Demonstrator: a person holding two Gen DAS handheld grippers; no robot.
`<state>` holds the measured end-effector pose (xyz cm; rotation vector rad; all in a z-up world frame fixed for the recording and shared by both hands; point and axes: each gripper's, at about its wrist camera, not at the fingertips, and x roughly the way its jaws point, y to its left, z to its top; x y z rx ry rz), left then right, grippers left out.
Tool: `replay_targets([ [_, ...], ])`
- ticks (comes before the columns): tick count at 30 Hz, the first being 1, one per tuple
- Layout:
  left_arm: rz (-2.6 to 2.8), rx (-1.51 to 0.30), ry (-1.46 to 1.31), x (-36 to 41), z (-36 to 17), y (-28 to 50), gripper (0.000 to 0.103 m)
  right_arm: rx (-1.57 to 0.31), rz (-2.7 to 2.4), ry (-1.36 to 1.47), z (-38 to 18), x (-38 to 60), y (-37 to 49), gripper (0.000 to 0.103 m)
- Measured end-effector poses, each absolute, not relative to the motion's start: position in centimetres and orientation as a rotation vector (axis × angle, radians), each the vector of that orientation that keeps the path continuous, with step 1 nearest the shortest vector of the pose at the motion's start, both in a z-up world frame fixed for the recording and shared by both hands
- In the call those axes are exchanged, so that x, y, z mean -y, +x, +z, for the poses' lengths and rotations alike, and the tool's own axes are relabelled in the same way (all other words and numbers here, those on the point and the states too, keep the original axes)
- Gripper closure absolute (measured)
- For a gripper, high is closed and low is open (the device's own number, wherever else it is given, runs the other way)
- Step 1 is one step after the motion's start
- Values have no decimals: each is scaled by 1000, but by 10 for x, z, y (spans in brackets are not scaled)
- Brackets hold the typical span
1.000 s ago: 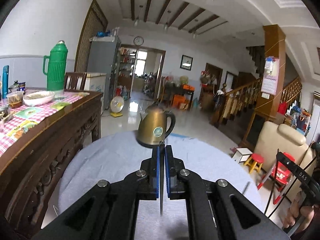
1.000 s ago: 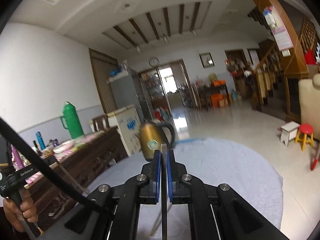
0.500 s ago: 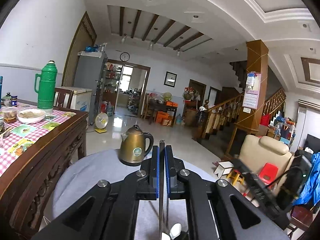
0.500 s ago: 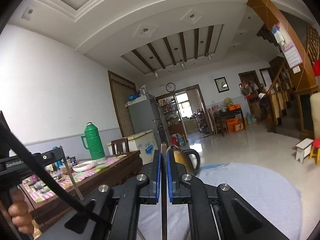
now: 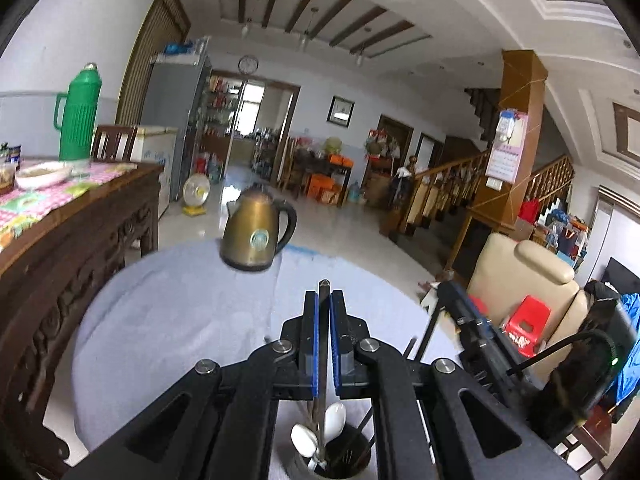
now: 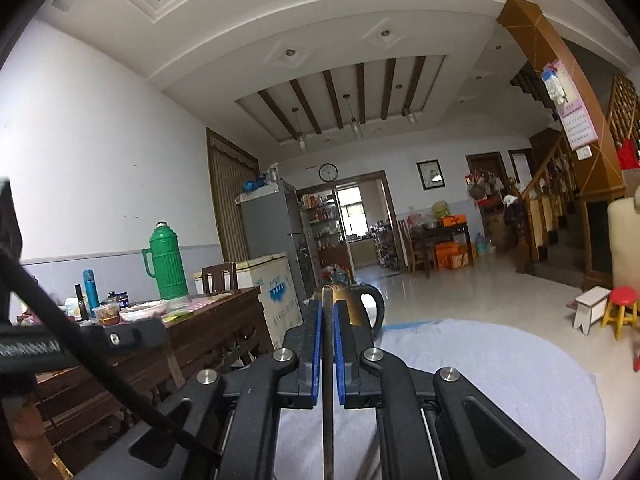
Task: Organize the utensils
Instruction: 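Lower the chopsticks into the grey cup and open both tools, then raise both open tools away from the filled grey cup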
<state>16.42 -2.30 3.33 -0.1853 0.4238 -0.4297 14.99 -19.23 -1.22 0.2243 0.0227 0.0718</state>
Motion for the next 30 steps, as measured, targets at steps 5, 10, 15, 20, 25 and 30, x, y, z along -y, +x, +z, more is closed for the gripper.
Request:
replay_targets([
  [5, -431, -471, -185, 23, 23, 160, 98, -66, 68, 278, -25, 213, 138, 97],
  [10, -436, -523, -151, 32, 16, 159, 98, -115, 82, 297, -35, 218, 131, 97],
  [15, -493, -644, -114, 41, 4, 165, 97, -257, 117, 322, -50, 225, 136, 91],
  [20, -471, -640, -93, 30, 9, 150, 65, -207, 83, 419, -42, 263, 107, 68],
  [25, -411, -623, -78, 17, 15, 134, 48, -158, 15, 478, -31, 294, 83, 55],
  [30, -367, -640, -64, 10, 14, 123, 33, -173, -28, 500, -26, 309, 69, 54],
])
